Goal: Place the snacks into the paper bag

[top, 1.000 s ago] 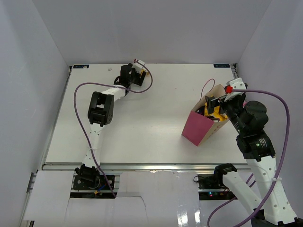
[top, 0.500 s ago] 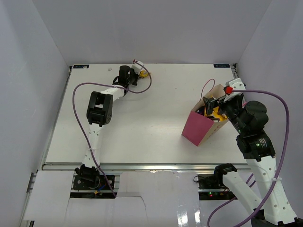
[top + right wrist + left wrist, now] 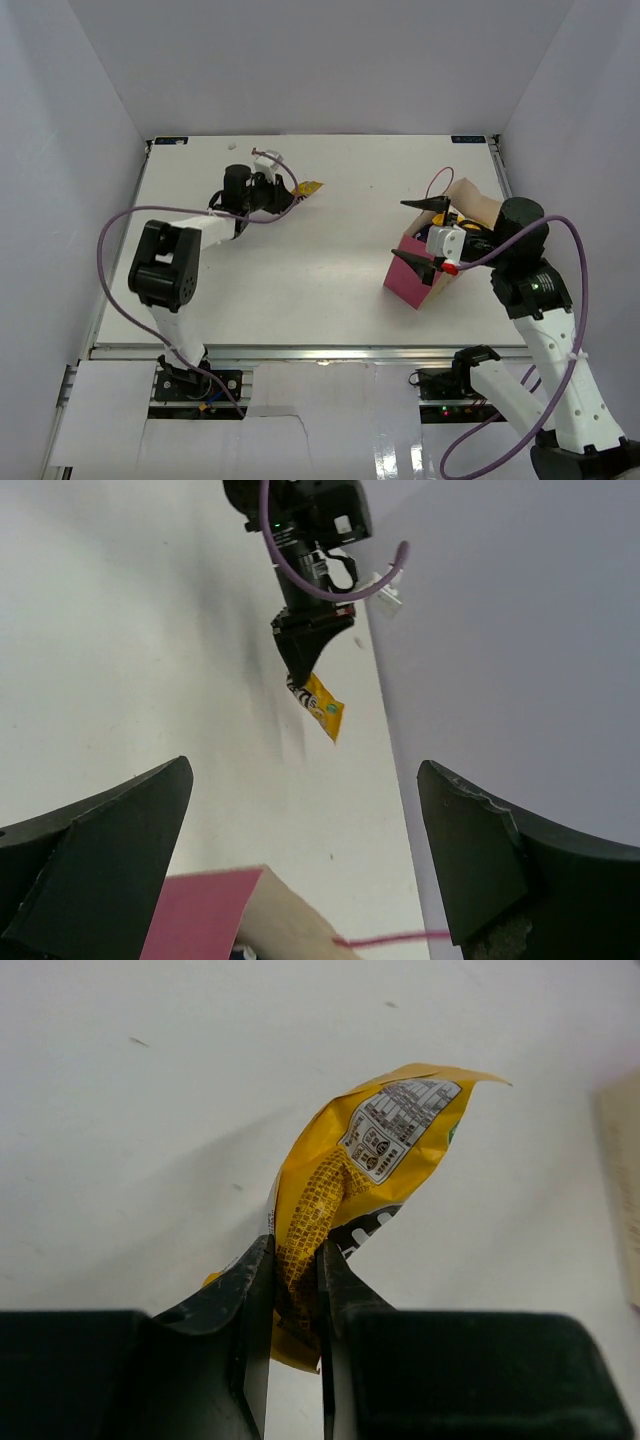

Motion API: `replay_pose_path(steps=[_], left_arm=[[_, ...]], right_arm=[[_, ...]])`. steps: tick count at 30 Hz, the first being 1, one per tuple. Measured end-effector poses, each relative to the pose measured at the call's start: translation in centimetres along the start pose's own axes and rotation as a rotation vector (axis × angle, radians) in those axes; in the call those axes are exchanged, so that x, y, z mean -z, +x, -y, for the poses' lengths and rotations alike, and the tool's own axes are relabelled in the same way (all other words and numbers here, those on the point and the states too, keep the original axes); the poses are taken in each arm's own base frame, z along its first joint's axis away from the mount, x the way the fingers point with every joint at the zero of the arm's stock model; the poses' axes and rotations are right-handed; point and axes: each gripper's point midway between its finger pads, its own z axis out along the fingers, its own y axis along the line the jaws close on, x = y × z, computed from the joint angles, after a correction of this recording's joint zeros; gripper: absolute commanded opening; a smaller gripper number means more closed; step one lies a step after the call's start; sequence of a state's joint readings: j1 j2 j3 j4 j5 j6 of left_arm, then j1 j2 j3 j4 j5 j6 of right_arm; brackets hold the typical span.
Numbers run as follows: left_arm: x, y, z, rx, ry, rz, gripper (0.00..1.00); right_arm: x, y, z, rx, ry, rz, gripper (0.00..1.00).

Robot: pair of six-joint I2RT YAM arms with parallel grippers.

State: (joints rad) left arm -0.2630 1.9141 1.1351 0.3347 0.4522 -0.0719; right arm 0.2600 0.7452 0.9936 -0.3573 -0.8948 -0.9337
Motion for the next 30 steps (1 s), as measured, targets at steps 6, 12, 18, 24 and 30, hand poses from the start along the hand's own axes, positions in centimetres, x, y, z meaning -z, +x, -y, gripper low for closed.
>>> replay_pose_path(steps=[6, 12, 18, 24, 30], left_arm=[[8.3, 0.7, 9.1, 0.116, 0.288, 0.019, 0.0], [14.5, 0.7, 15.0, 0.128, 0.472, 0.042, 0.0], [18.4, -0.3, 18.3, 0.097, 0.553, 0.103, 0.0], [20.2, 0.4, 19.0, 0.125, 0.548, 0.123, 0.0], [21.0, 1.2, 19.3, 0.153, 0.542, 0.127, 0.0]], right_arm=[[-4.1, 0.8, -1.6, -0.047, -0.255, 0.154, 0.99], [-9.2, 0.3, -5.3, -0.129, -0.457, 0.224, 1.0], [-13.2, 0.8, -10.3, -0.18, -0.598, 0.163, 1.0], [-15.3, 1.9, -11.0, -0.18, -0.594, 0.099, 0.96], [-15.7, 0.8, -10.6, -0.172, -0.584, 0.126, 0.93]])
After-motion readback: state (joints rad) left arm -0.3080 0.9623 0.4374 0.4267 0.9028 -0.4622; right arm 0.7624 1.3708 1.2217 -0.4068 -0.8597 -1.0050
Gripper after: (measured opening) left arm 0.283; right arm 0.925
